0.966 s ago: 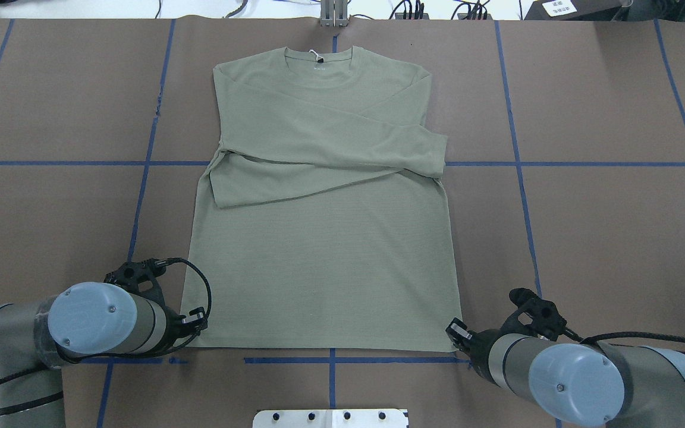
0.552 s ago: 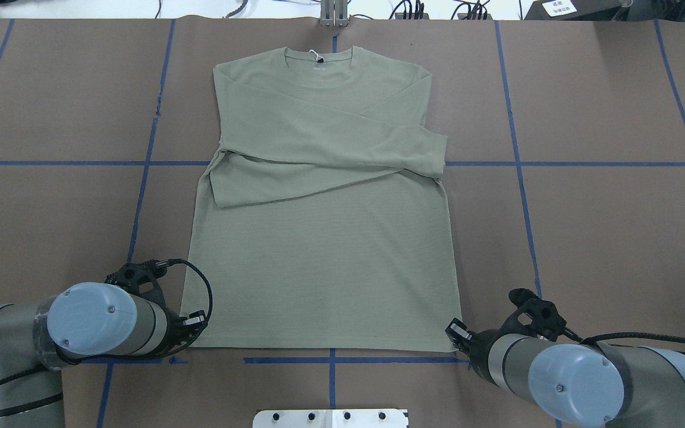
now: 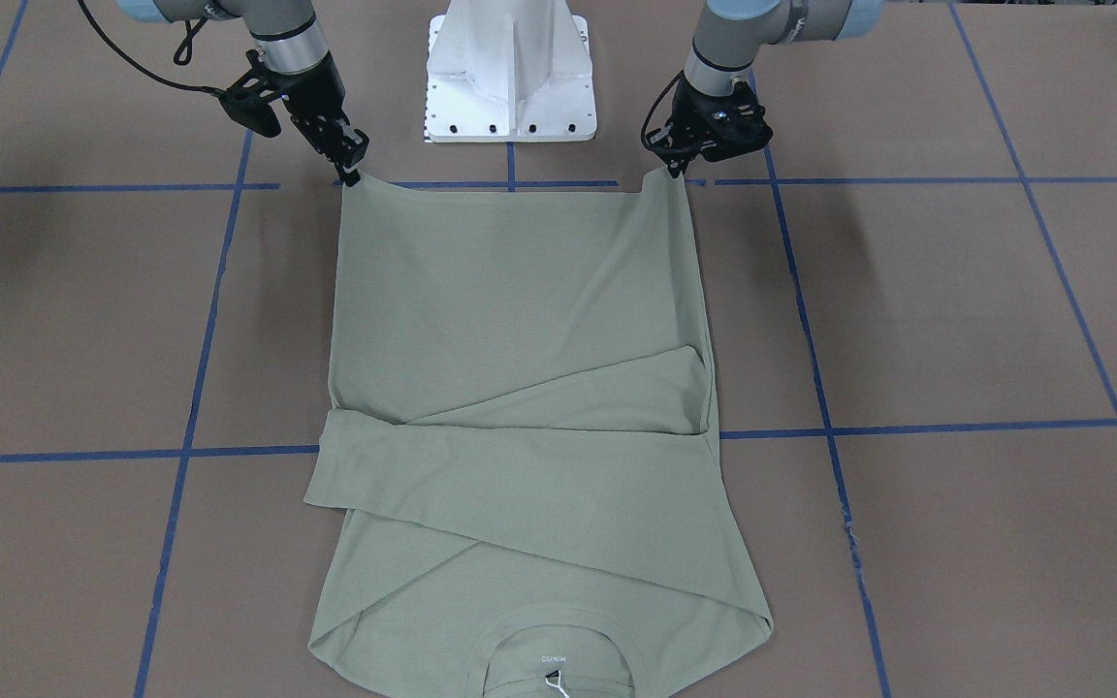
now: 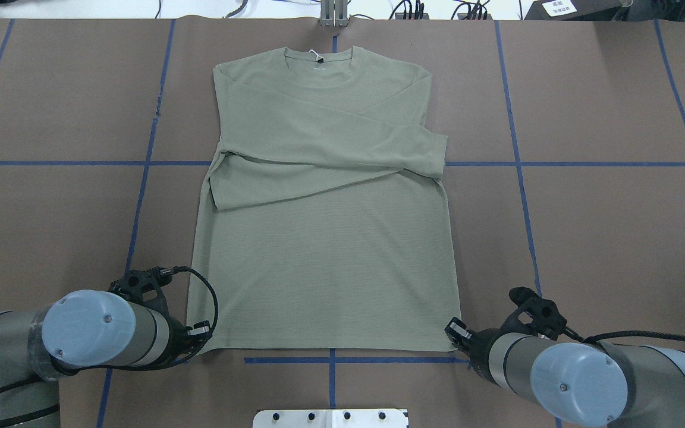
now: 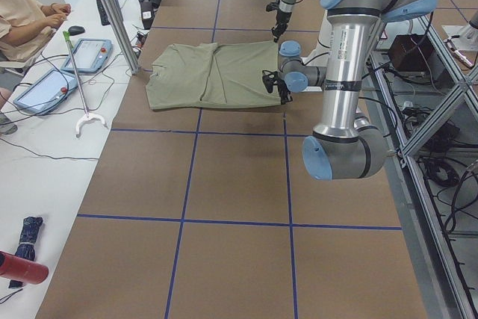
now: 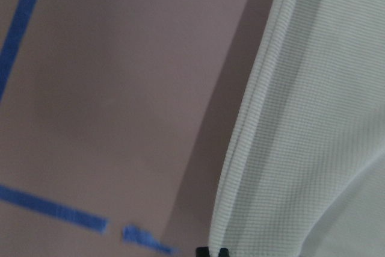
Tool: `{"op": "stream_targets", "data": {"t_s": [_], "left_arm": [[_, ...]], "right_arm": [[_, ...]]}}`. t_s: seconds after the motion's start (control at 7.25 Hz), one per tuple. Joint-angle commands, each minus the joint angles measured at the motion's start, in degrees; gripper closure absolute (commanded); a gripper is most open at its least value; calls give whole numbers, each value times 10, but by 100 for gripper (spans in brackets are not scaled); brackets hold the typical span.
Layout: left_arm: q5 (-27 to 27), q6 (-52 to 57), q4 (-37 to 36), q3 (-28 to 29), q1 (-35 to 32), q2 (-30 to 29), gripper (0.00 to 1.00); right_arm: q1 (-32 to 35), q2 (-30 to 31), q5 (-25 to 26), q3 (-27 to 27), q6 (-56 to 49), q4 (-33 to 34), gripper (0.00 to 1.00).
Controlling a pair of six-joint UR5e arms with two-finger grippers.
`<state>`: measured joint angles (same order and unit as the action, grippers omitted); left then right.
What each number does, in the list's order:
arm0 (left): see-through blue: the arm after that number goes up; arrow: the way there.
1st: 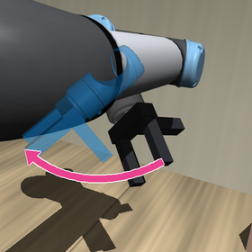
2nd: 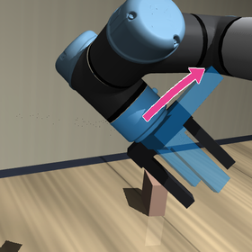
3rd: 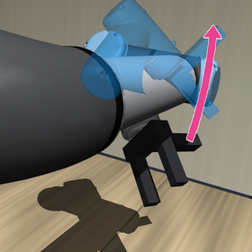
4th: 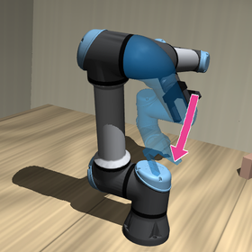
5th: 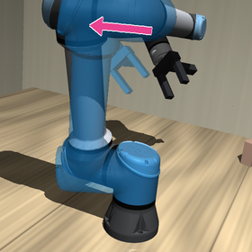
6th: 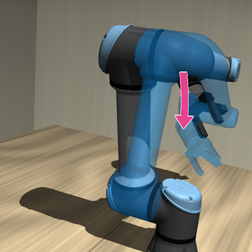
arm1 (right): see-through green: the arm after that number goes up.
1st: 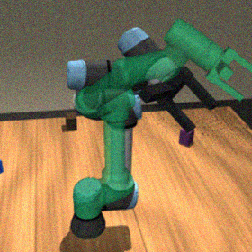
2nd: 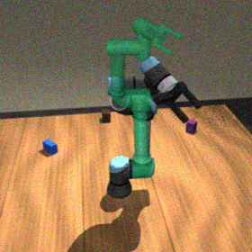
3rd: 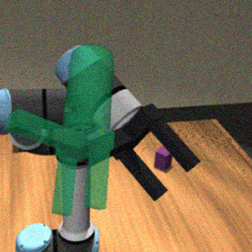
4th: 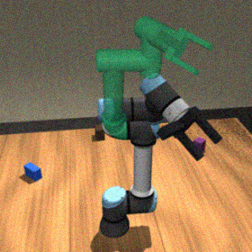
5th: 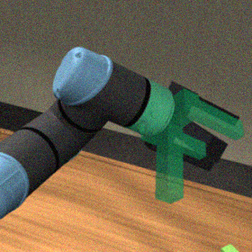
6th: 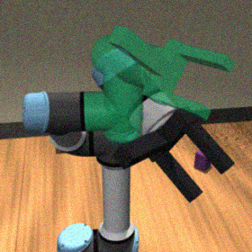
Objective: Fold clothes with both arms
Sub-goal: 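Grasp the hem corners nearest the robot with both grippers, then lift the hem with both grippers and fold it up toward the collar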
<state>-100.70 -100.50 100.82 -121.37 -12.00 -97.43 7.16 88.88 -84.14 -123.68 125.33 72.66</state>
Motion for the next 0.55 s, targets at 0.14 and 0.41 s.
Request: {"op": "stream_targets", "data": {"t_s": [0.14,0.41], "left_arm": [[1,-36,-9,-77,45,21,100],[4,-51,-12,-101,25,14,100]], "right_arm": [[-25,70,-15,-81,3,0,100],[12,68,-18,-106,-2,-1,100]]}}
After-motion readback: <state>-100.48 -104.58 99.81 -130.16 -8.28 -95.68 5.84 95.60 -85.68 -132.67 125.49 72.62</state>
